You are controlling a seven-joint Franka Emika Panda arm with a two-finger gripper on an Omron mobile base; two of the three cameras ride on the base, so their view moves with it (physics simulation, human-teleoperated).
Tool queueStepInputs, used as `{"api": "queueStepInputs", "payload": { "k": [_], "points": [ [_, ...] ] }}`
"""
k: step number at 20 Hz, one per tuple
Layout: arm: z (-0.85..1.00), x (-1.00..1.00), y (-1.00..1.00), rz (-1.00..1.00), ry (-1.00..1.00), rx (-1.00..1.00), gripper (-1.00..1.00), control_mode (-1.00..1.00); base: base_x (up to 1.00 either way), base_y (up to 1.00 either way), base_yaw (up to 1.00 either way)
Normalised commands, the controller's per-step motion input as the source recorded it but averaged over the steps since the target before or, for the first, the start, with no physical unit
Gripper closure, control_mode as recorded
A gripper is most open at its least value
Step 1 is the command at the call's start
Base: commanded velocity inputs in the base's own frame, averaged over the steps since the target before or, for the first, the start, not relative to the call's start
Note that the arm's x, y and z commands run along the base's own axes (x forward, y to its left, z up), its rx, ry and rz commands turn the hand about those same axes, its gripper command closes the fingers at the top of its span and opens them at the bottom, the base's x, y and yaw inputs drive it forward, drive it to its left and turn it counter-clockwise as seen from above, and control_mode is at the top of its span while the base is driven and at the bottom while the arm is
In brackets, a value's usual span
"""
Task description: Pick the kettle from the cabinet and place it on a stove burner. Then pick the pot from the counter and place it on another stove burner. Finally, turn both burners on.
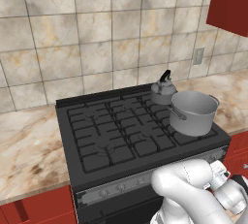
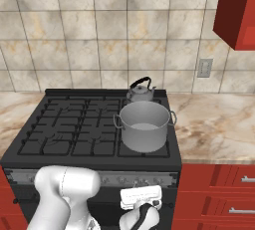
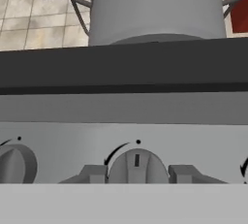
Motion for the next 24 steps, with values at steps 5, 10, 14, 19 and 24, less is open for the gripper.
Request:
{"api": "queueStepInputs", "payload": {
  "k": [5,10,14,19,24],
  "points": [
    [0.01,-0.04,0.0,0.0,-0.03,-0.18,1.0,-1.0,0.0,0.0,0.0],
    [0.04,-0.11,0.0,0.0,-0.01,-0.37,1.0,-1.0,0.0,0.0,0.0],
    [0.02,-0.09,0.0,0.0,-0.01,-0.38,1.0,-1.0,0.0,0.0,0.0],
    [0.03,-0.1,0.0,0.0,-0.02,-0.37,1.0,-1.0,0.0,0.0,0.0],
    [0.01,-0.1,0.0,0.0,-0.04,-0.37,1.0,-1.0,0.0,0.0,0.0]
  ]
}}
